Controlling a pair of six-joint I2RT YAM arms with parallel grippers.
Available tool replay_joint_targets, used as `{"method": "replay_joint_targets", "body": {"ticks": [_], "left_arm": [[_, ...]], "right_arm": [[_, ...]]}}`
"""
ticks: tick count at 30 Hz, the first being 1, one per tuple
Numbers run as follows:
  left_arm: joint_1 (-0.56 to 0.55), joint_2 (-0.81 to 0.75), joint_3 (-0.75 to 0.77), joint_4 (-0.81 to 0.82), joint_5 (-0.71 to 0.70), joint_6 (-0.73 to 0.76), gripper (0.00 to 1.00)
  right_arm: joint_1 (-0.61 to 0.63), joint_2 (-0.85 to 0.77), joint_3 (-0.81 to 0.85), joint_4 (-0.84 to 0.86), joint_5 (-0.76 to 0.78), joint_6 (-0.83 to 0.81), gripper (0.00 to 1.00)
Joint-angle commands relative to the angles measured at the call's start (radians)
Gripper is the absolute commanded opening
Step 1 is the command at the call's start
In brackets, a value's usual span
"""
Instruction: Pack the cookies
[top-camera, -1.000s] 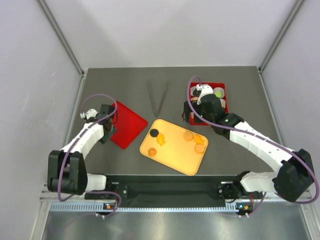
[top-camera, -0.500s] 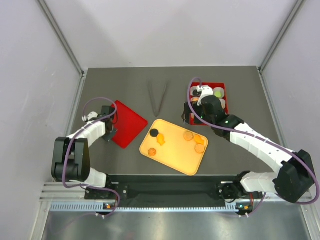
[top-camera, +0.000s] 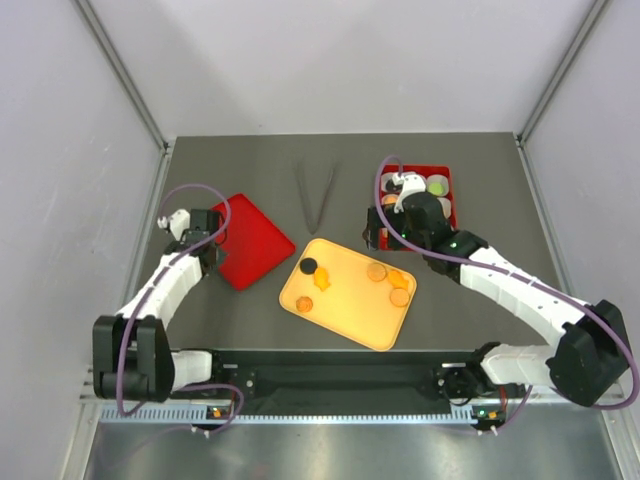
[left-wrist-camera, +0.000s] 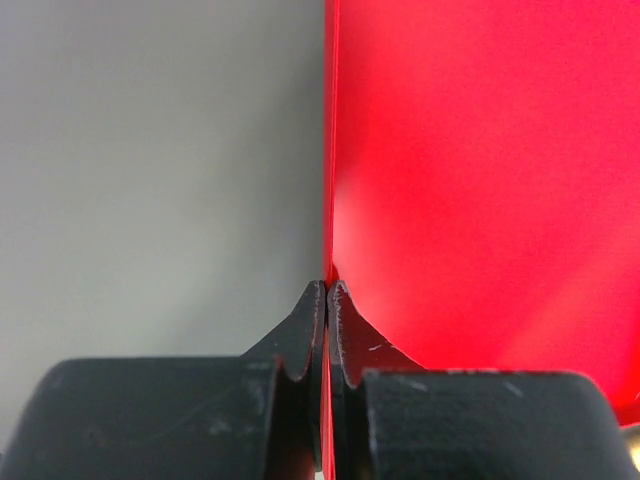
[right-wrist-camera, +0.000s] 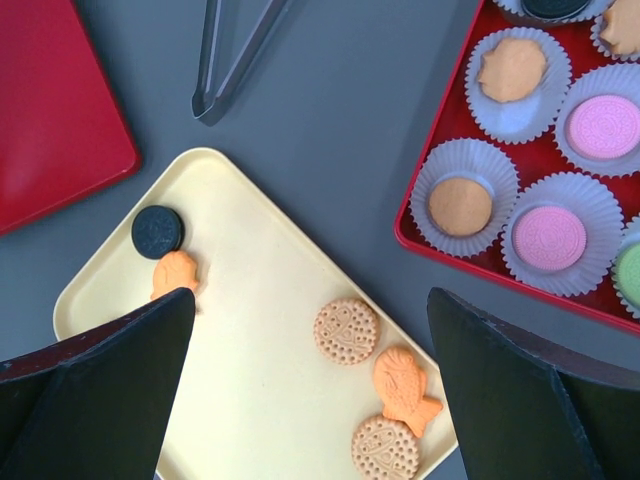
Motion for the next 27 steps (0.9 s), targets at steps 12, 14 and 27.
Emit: {"method": "replay_joint_targets", "body": {"ticks": [12,14,27], "left_arm": [[0.006,-0.178,0.125,-0.02,0.297,0.211,0.0],[0.004,-0.183,0.133,-0.026,0.34,0.214,0.0],[-0.086,-0.218,0.153,0.015,0.546,0.214,0.0]], "right_arm": [[0.027,0.172,0.191,0.092,-0.193,0.018,1.0],[0.029,0.203,0.21,0.123,-0.239,0.024,1.0],[0.024,0.434,0.424,0.185,-0.419,0.109,1.0]]}}
